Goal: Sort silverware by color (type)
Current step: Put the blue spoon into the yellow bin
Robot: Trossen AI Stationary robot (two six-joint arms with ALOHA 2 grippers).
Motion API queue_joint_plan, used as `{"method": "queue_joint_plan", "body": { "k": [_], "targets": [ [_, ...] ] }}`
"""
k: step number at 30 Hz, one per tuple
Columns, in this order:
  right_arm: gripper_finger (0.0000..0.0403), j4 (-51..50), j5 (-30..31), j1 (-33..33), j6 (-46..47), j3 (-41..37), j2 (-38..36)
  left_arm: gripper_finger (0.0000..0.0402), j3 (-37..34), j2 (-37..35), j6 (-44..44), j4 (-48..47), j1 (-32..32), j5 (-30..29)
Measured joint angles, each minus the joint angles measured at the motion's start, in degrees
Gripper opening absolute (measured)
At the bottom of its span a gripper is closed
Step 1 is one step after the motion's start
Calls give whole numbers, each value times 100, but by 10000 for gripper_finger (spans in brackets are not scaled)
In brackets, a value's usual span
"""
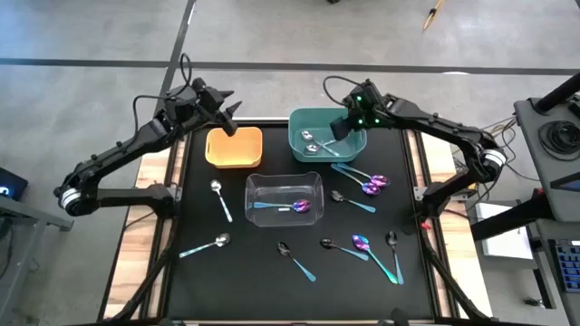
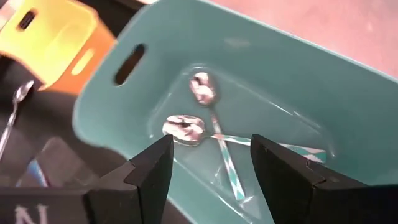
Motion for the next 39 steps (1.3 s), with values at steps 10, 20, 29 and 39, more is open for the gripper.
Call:
{"method": "queue_joint_plan", "body": {
  "k": [10,20,29,39],
  "targets": [
    [206,375,18,967,-615,-33,-506,166,0,-422,-1185,-919,-1214,4],
    [206,403,150,2124,-547,-48,-846,166,0,-544,-1785,-1009,-2838,1],
    [206,-403,154,2961,65,-84,-838,166,0,-503,-2048,-1003,-3916,-52],
    [205,-1133,149,3614,807,-376,-830,166,0,-269,-2171,-765,-4470,-60]
  ]
}}
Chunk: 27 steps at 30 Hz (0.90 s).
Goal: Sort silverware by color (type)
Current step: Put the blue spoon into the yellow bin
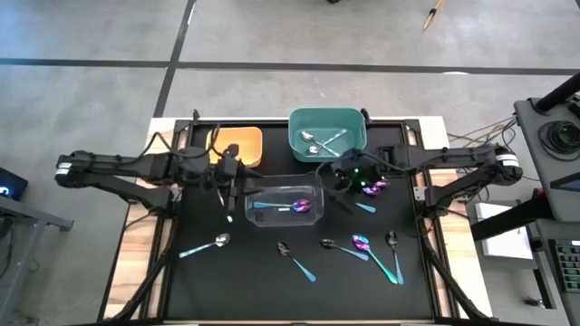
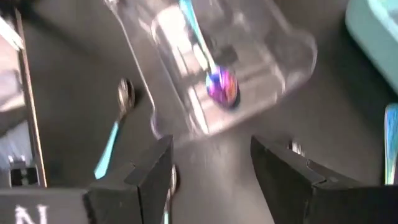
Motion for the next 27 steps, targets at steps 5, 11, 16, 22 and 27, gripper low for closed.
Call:
{"method": "queue_joint_plan", "body": {
  "k": [5,11,16,22,27],
  "targets": [
    [205,-634,4,141,251,-177,0,166,0,92,2,50,-16,-4],
    [205,-817,12,152,323,-636,4,166,0,151,72,111,-16,-7],
    [205,-717,181,174,-246,-1156,4,166,0,151,296,116,-16,-9],
    [205,-91,471,171,-361,-1781,4,166,0,151,680,152,-14,-13],
    [205,584,559,171,-545,-2249,4,166,0,151,999,154,-6,-264]
  ]
}}
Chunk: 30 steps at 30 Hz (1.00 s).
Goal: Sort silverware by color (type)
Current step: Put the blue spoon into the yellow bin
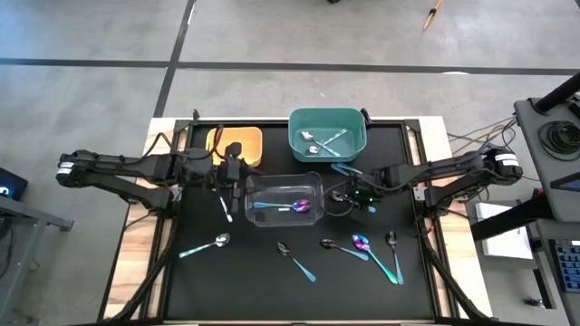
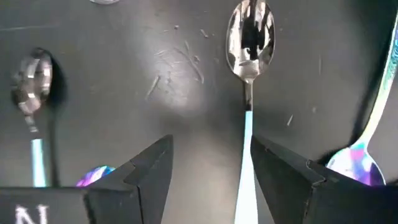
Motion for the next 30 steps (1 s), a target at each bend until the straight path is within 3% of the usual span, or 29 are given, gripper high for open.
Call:
{"method": "queue_joint_plan", "body": {
  "k": [5,15,24,30],
  "targets": [
    [205,414,379,-1,-240,-252,0,166,0,0,354,-2,12,-402],
    [205,1300,570,-2,-360,-742,0,166,-2,0,1173,-5,234,-411],
    [205,1816,658,-2,-372,-1135,62,166,-4,-25,1864,-255,994,-394],
    [205,1943,774,-2,-399,-1150,553,166,-87,-114,2315,-270,1762,-131]
  ]
}}
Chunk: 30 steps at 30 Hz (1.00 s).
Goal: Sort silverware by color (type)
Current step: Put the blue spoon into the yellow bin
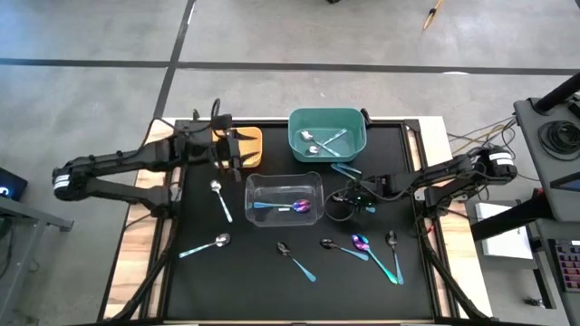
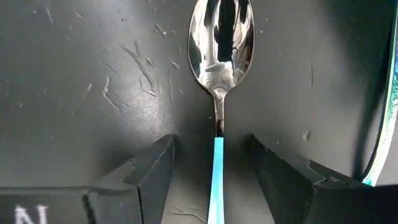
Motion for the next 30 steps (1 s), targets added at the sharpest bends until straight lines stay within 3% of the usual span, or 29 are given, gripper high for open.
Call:
{"method": "queue_joint_plan", "body": {
  "k": [11,17,30],
  "targets": [
    [205,116,53,-14,332,43,411,166,-468,-111,348,415,1841,1284],
    [199,406,60,-55,293,41,415,166,-659,-113,316,810,2519,1829],
    [74,442,36,-57,225,45,422,166,-722,-113,-140,868,2601,1926]
  ]
}}
